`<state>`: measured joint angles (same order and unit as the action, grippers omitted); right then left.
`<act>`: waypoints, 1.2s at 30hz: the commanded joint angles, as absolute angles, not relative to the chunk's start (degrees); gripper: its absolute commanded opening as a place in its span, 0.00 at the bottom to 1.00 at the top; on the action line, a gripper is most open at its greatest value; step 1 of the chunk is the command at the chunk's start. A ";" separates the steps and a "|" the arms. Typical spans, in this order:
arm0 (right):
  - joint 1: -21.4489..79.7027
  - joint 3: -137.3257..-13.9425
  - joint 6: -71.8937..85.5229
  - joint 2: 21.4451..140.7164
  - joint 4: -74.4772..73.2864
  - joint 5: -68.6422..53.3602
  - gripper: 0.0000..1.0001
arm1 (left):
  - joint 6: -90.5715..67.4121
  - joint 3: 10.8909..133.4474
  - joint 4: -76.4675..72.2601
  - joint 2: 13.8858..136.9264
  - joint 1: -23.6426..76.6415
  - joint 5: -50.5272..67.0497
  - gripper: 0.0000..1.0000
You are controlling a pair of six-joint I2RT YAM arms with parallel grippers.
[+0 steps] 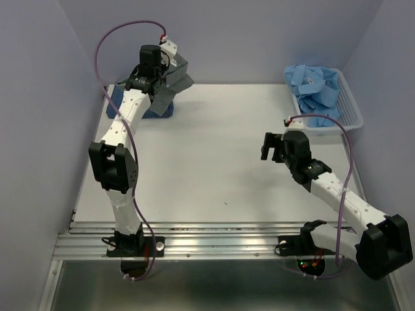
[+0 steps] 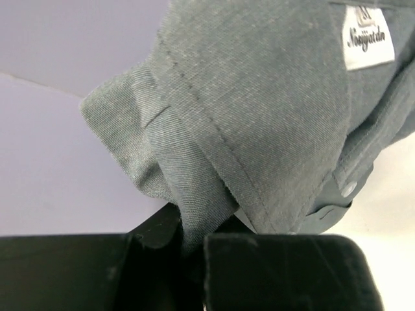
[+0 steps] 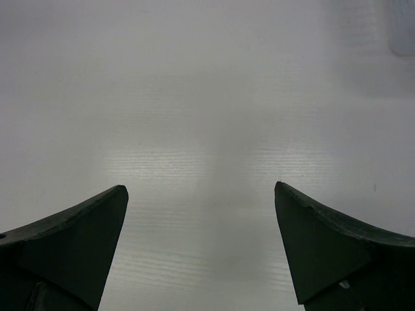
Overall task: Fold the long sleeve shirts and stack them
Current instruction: Neatly place the folded shirt to the corner
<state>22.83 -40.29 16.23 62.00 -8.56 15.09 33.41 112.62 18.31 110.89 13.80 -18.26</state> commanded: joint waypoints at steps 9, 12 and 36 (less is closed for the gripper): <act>22.85 -40.43 15.20 60.82 -7.82 18.37 1.00 | 25.06 124.80 20.83 114.43 8.18 -4.76 0.00; 22.85 -40.87 15.47 60.91 -8.44 18.89 1.00 | 22.42 125.68 20.74 116.18 6.77 -0.36 0.00; 22.85 -45.18 21.09 63.20 -16.17 21.80 1.00 | 13.10 133.33 20.22 132.97 -2.98 5.02 0.00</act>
<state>22.83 -42.13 19.46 63.81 -15.18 19.77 14.85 129.69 22.98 133.60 -0.47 5.52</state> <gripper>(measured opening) 0.998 0.146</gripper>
